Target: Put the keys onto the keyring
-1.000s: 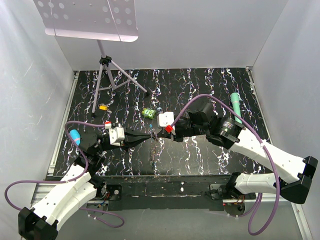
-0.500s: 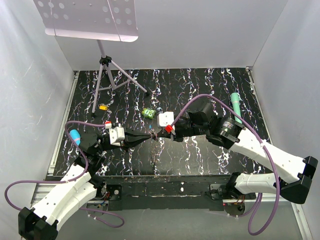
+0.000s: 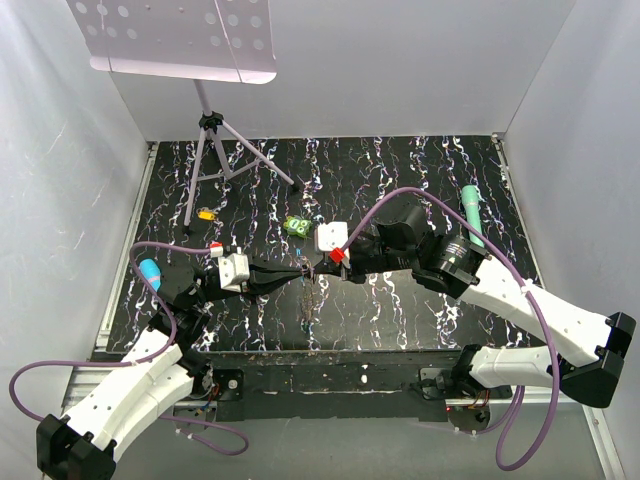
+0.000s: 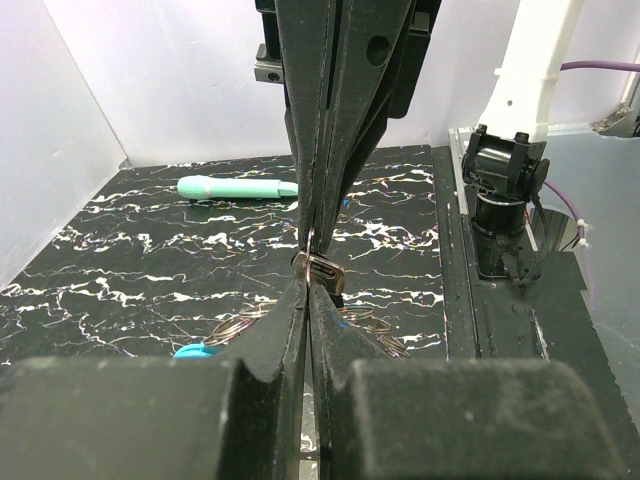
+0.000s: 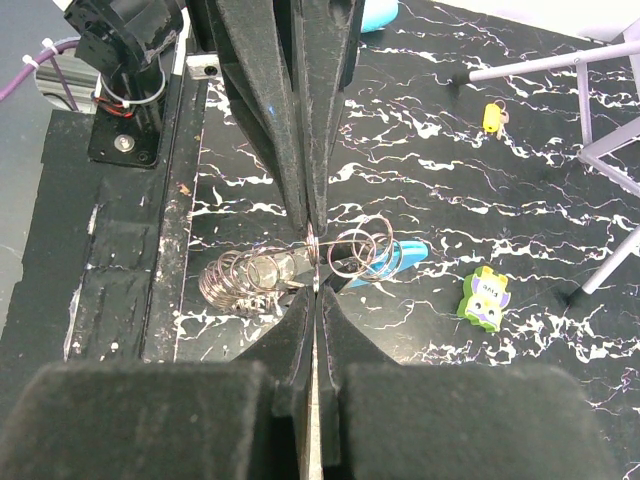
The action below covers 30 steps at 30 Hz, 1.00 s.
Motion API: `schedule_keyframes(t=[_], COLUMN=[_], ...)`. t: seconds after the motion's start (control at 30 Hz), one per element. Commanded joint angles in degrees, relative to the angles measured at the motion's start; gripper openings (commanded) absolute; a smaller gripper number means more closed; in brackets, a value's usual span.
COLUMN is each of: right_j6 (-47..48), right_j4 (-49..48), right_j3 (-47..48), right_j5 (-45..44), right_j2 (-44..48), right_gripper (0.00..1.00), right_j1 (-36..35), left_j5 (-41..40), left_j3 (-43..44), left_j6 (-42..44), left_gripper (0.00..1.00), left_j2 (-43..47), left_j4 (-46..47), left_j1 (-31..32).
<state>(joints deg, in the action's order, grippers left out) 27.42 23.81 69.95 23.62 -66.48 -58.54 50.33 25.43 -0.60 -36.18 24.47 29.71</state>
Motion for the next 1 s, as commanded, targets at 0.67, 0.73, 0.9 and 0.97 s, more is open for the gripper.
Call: schedule_keyframes(t=[0.67,0.73,0.9,0.97], right_j6=[-1.1,-1.1,-1.6,-1.8], right_j4=[-4.2,-4.5,-5.1,-5.3], right_j3=[0.4,0.4,0.3,0.2], right_j5=[-0.6,-0.7,-0.9,-0.9], right_j2=[-0.5,-0.5,-0.6,-0.6], right_gripper=[0.01,0.01,0.01,0.01], right_j1=[-0.3,-0.3,-0.3,-0.3], left_j5=[0.6,0.7,1.1,1.1], left_j3=[0.0,-0.2,-0.2,-0.3], left_j6=[-1.2,-1.5,-2.1,-2.3], left_gripper=[0.00,0.00,0.00,0.00], left_j2=[-0.2,-0.3,-0.6,-0.6], left_j4=[4.4,4.7,5.4,5.7], left_j1=[-0.3,-0.3,-0.3,-0.4])
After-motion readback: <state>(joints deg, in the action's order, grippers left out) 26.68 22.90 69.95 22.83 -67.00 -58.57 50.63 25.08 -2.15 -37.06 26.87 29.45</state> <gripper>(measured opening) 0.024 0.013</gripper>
